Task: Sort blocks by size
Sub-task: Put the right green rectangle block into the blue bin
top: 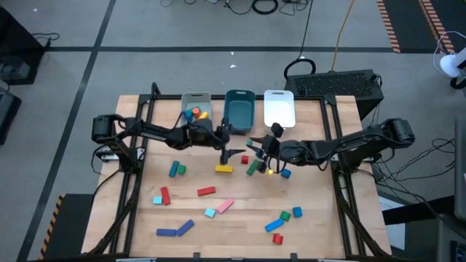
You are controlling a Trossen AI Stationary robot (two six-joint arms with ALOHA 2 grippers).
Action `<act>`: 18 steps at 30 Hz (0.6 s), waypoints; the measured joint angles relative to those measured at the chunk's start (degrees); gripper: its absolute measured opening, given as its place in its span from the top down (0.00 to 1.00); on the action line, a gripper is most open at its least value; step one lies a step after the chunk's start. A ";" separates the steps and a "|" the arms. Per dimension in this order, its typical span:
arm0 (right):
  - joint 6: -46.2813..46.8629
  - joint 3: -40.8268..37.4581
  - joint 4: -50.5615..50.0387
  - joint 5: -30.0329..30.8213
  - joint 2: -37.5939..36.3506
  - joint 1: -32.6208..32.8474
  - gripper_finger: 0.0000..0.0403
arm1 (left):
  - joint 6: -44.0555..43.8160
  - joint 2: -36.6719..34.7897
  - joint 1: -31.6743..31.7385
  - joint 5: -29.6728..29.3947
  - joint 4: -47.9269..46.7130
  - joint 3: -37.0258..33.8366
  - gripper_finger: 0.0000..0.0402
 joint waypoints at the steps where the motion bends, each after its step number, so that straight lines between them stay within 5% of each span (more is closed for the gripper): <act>1: -0.32 0.00 1.13 -0.64 0.28 -0.35 0.81 | 0.02 0.00 0.23 0.21 0.02 0.08 0.22; 12: -3.57 -0.02 9.34 -8.13 2.14 -3.23 0.81 | 0.48 0.00 1.64 4.49 -0.34 0.11 0.23; 18: -3.52 -0.02 9.18 -9.78 2.14 -4.07 0.81 | 1.18 -0.02 2.24 4.53 0.02 0.11 0.35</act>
